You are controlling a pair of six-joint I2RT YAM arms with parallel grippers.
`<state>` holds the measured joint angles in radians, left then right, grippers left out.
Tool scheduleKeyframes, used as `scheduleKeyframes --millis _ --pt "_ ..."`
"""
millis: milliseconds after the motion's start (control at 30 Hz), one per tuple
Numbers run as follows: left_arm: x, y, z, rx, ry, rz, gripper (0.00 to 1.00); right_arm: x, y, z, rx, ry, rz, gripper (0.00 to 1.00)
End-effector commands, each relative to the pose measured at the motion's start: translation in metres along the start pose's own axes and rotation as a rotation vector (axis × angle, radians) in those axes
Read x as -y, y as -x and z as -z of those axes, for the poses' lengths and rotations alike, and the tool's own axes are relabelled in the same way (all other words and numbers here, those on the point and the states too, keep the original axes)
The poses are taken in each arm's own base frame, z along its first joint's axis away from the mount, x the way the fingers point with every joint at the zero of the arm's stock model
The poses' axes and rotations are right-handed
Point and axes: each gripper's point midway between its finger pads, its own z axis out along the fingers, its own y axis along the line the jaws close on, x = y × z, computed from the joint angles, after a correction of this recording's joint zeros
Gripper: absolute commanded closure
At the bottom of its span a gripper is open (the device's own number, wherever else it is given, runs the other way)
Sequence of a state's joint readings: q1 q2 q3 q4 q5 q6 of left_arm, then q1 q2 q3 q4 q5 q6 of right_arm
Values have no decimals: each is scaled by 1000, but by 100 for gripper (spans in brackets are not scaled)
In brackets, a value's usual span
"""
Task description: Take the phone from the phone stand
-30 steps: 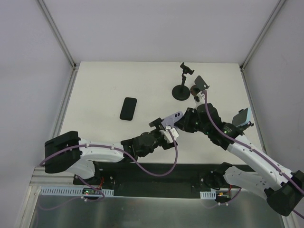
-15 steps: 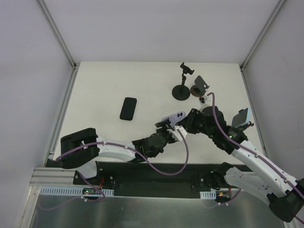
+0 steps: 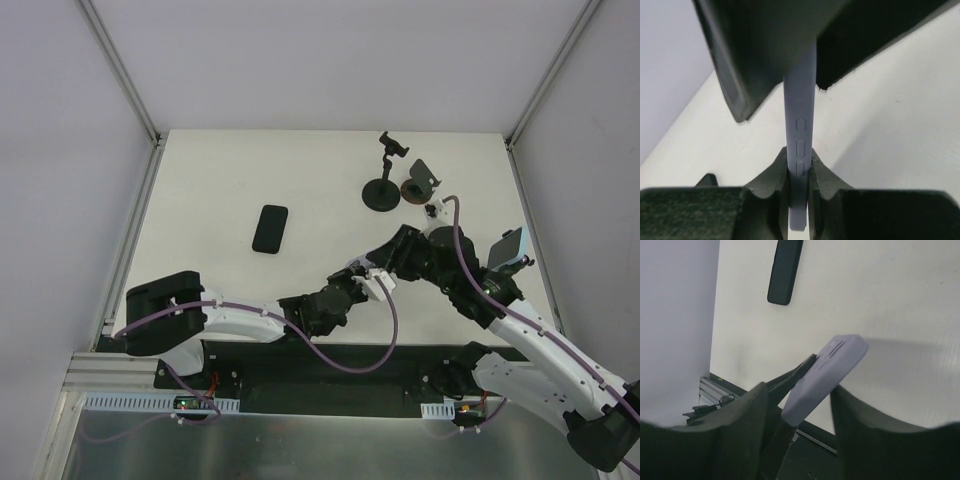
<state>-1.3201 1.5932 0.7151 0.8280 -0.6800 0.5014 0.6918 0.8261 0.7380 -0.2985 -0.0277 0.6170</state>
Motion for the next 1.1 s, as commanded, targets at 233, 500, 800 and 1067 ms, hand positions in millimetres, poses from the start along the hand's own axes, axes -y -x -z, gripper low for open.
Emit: scheduleKeyframes --millis 233,500,800,1067 --pt "-26 -29 11 -118 -72 408 100 -3 55 36 258 -20 264 3" --pt "-52 -83 10 -321 -165 660 100 26 72 54 353 -162 355 0" --pt "-109 -133 -9 -529 -190 975 100 39 64 48 332 -192 391 3" --pt "-128 -145 -41 -543 -305 1176 100 39 62 47 316 -184 423 3"
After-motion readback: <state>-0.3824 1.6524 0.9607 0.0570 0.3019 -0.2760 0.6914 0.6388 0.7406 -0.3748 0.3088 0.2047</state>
